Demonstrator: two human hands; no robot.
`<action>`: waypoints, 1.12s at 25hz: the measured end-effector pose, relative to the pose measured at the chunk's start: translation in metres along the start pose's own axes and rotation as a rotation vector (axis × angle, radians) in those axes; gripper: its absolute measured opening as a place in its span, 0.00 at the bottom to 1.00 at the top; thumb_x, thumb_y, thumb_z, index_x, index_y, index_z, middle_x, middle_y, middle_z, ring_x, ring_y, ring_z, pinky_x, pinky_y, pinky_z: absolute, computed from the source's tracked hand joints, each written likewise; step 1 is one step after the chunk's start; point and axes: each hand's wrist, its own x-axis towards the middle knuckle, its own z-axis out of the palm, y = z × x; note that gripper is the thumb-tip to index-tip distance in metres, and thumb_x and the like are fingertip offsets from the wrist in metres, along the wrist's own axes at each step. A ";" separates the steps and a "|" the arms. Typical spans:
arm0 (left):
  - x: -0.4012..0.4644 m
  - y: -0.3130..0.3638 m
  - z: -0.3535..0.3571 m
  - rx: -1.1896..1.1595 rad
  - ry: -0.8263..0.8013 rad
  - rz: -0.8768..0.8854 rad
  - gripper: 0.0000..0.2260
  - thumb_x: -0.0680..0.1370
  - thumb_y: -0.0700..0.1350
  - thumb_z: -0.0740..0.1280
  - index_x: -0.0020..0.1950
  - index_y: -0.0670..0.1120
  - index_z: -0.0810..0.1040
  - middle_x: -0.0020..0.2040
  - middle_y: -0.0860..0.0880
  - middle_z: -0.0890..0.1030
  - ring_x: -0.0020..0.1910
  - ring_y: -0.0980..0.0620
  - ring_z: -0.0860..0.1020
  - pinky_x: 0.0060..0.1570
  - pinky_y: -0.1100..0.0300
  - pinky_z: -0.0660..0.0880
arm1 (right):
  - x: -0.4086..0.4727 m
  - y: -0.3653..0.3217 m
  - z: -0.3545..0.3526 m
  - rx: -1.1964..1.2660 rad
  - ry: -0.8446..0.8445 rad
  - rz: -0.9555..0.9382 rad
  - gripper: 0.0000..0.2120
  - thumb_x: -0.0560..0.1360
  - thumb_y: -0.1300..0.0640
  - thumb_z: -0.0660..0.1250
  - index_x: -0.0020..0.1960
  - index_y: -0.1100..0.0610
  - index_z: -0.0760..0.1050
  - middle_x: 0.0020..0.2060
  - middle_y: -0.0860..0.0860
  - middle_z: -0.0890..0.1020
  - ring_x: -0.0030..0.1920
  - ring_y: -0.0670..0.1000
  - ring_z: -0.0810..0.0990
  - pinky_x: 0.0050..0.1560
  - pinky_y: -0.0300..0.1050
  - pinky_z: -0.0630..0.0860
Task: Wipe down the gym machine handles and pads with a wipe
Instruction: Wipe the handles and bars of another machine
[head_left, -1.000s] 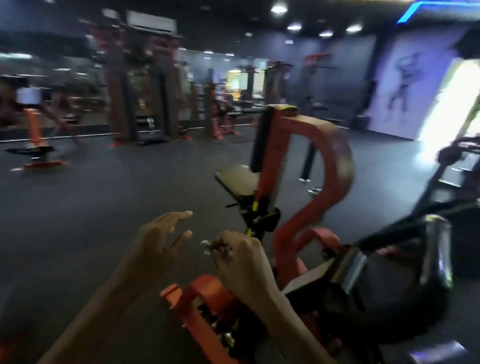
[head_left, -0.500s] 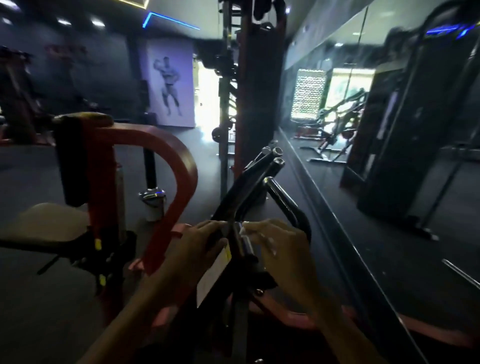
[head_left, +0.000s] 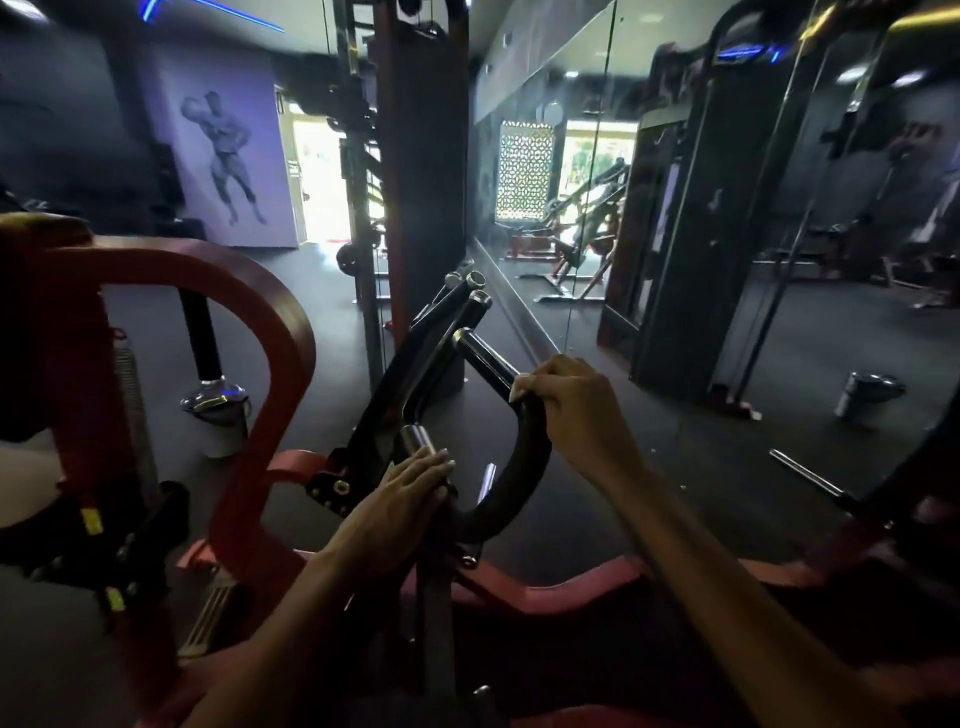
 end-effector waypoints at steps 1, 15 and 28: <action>0.003 -0.003 0.000 0.005 0.000 0.009 0.38 0.74 0.71 0.37 0.73 0.51 0.65 0.75 0.54 0.60 0.76 0.58 0.49 0.74 0.47 0.55 | -0.003 -0.001 -0.003 -0.005 0.016 -0.001 0.10 0.70 0.70 0.69 0.43 0.57 0.83 0.41 0.54 0.81 0.45 0.55 0.77 0.43 0.40 0.70; 0.020 -0.036 0.012 -0.117 0.058 0.154 0.24 0.80 0.62 0.46 0.62 0.52 0.74 0.68 0.56 0.70 0.76 0.57 0.50 0.74 0.53 0.42 | -0.123 -0.066 0.065 -0.297 0.183 -0.099 0.13 0.78 0.62 0.59 0.55 0.67 0.79 0.49 0.56 0.83 0.51 0.49 0.74 0.62 0.39 0.69; 0.029 -0.055 0.008 -0.160 0.017 0.257 0.23 0.82 0.56 0.45 0.66 0.52 0.73 0.65 0.55 0.72 0.74 0.54 0.59 0.74 0.49 0.52 | -0.082 -0.108 0.107 -0.438 -0.294 -0.124 0.13 0.57 0.55 0.81 0.36 0.58 0.81 0.35 0.52 0.81 0.40 0.51 0.79 0.42 0.41 0.79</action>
